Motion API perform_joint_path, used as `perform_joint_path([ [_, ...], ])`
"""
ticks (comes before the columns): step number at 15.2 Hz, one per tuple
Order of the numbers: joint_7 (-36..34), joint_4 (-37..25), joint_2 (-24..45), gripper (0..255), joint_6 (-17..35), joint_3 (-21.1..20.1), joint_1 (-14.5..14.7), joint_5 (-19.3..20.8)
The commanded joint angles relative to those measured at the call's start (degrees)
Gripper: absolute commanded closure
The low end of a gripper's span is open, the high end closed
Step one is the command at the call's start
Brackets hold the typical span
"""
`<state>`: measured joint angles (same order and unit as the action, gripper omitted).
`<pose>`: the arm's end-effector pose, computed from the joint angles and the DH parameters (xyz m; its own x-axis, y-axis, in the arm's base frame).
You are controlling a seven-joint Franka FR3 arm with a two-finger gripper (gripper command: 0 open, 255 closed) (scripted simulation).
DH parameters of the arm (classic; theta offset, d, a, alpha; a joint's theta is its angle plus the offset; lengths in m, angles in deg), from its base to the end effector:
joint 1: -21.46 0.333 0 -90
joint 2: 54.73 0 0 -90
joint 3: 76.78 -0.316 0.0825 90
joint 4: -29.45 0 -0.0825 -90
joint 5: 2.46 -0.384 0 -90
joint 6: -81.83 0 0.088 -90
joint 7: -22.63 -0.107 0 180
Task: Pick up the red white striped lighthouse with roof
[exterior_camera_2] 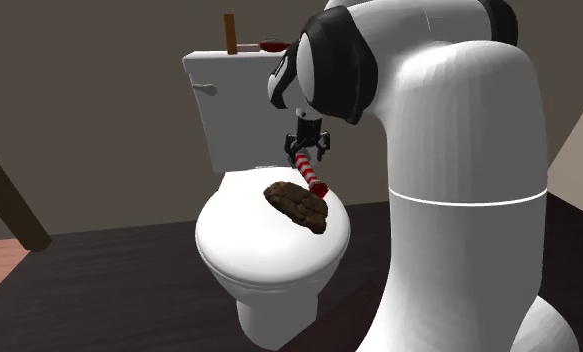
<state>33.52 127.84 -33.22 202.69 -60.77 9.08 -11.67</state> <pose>0.5885 -0.2903 0.3796 0.9330 -0.3578 0.0393 -0.3567 -0.9337 -0.0324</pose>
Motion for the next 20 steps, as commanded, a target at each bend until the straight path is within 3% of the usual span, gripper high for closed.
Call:
perform_joint_path([
  [1,0.8,-4.8,4.4,0,-0.8,0.0,-1.6,-1.5],
  [11,1.7,-4.2,8.3,0,3.5,-0.6,-2.4,-2.9],
  [12,1.7,-4.1,8.2,255,3.5,-0.6,-2.4,-2.8],
  [20,1.7,-4.0,8.2,255,3.6,-0.6,-2.4,-2.8],
])
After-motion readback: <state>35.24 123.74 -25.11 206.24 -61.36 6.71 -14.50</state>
